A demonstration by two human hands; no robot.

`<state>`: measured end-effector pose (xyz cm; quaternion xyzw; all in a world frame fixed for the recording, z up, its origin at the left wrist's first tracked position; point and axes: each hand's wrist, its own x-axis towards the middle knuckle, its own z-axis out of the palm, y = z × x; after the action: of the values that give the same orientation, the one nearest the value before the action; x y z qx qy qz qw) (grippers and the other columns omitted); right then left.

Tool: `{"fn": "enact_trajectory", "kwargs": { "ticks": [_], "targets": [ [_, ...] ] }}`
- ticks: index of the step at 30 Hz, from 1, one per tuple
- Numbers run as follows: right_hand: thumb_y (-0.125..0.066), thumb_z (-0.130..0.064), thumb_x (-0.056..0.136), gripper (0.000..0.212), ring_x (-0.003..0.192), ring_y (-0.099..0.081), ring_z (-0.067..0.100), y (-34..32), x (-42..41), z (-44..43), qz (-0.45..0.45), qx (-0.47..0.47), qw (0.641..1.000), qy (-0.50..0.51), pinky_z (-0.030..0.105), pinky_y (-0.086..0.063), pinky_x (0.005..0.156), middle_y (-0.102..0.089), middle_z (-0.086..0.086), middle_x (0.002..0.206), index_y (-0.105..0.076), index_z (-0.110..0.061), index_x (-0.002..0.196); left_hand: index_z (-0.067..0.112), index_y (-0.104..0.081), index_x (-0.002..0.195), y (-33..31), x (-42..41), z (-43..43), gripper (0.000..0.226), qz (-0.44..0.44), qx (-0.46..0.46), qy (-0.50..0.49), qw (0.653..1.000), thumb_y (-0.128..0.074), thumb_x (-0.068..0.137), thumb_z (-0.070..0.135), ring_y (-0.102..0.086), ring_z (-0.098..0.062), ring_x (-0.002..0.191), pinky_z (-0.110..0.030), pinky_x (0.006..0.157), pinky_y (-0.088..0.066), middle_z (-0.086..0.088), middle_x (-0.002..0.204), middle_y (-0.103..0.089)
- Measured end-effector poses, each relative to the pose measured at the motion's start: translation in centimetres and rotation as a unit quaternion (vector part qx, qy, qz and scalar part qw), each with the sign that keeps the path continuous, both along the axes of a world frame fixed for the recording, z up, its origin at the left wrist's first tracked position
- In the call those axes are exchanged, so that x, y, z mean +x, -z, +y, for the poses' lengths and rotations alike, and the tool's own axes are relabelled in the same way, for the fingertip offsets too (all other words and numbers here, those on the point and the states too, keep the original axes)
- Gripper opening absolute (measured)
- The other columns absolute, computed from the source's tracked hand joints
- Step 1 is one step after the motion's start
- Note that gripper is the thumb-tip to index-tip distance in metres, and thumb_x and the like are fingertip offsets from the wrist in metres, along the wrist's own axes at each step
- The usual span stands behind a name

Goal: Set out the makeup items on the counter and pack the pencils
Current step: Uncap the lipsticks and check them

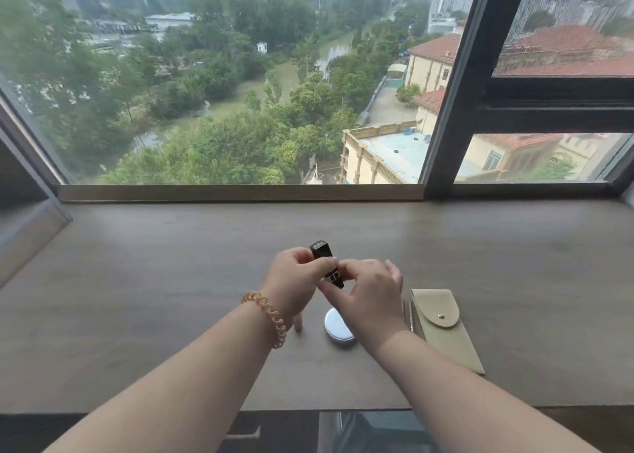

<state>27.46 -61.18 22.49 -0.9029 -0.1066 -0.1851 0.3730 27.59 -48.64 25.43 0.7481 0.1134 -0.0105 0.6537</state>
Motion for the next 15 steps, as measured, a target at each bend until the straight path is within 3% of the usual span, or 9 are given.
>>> {"fn": "enact_trajectory", "kwargs": {
  "ticks": [5, 9, 11, 13, 15],
  "targets": [
    [-0.064, -0.041, 0.079, 0.011, 0.097, -0.055, 0.010, 0.3, -0.1, -0.2, -0.016, -0.029, 0.999, -0.013, 0.035, -0.010, 0.106, -0.066, -0.016, 0.078, -0.068, -0.034, 0.087, 0.018, -0.073, 0.068, 0.0, -0.2, 0.4, 0.024, -0.014, 0.088, -0.045, 0.995, -0.069, 0.069, 0.042, -0.054, -0.012, 0.059, -0.029, 0.060, -0.044, -0.002, 0.066, -0.068],
    [-0.062, -0.041, 0.080, 0.011, 0.096, -0.054, 0.008, -0.6, 0.8, -0.2, -0.029, -0.030, 0.999, -0.024, 0.036, -0.010, 0.106, -0.060, -0.019, 0.073, -0.067, -0.034, 0.087, 0.021, -0.072, 0.064, -0.7, -0.1, -0.4, 0.028, -0.044, 0.084, -0.068, 0.993, -0.066, 0.063, 0.047, -0.056, -0.014, 0.059, -0.036, 0.062, -0.048, -0.003, 0.063, -0.068],
    [-0.063, -0.038, 0.079, 0.010, 0.096, -0.054, 0.007, -0.6, 1.2, -0.5, -0.019, -0.048, 0.998, -0.030, 0.038, -0.009, 0.107, -0.062, -0.018, 0.074, -0.068, -0.032, 0.085, 0.018, -0.070, 0.064, -1.5, 0.4, -0.1, 0.029, -0.061, 0.043, -0.131, 0.989, -0.066, 0.068, 0.046, -0.056, -0.015, 0.060, -0.033, 0.057, -0.045, -0.005, 0.066, -0.067],
    [-0.064, -0.036, 0.079, 0.008, 0.101, -0.053, 0.007, 0.8, 0.9, -2.3, 0.036, -0.088, 0.995, -0.023, 0.039, -0.006, 0.109, -0.065, -0.017, 0.081, -0.068, -0.032, 0.085, 0.017, -0.066, 0.070, -3.4, 2.0, 2.5, 0.027, -0.060, -0.057, -0.238, 0.968, -0.067, 0.075, 0.044, -0.060, -0.014, 0.065, -0.026, 0.055, -0.042, -0.003, 0.077, -0.070],
    [-0.065, -0.036, 0.080, 0.006, 0.103, -0.053, 0.007, 3.0, 0.0, -5.0, 0.087, -0.094, 0.992, -0.001, 0.041, -0.006, 0.110, -0.061, -0.020, 0.079, -0.067, -0.034, 0.085, 0.018, -0.067, 0.081, -5.8, 3.4, 6.6, 0.028, -0.076, -0.092, -0.264, 0.957, -0.071, 0.072, 0.044, -0.064, -0.013, 0.075, -0.023, 0.062, -0.046, -0.004, 0.091, -0.072]
  ]
}}
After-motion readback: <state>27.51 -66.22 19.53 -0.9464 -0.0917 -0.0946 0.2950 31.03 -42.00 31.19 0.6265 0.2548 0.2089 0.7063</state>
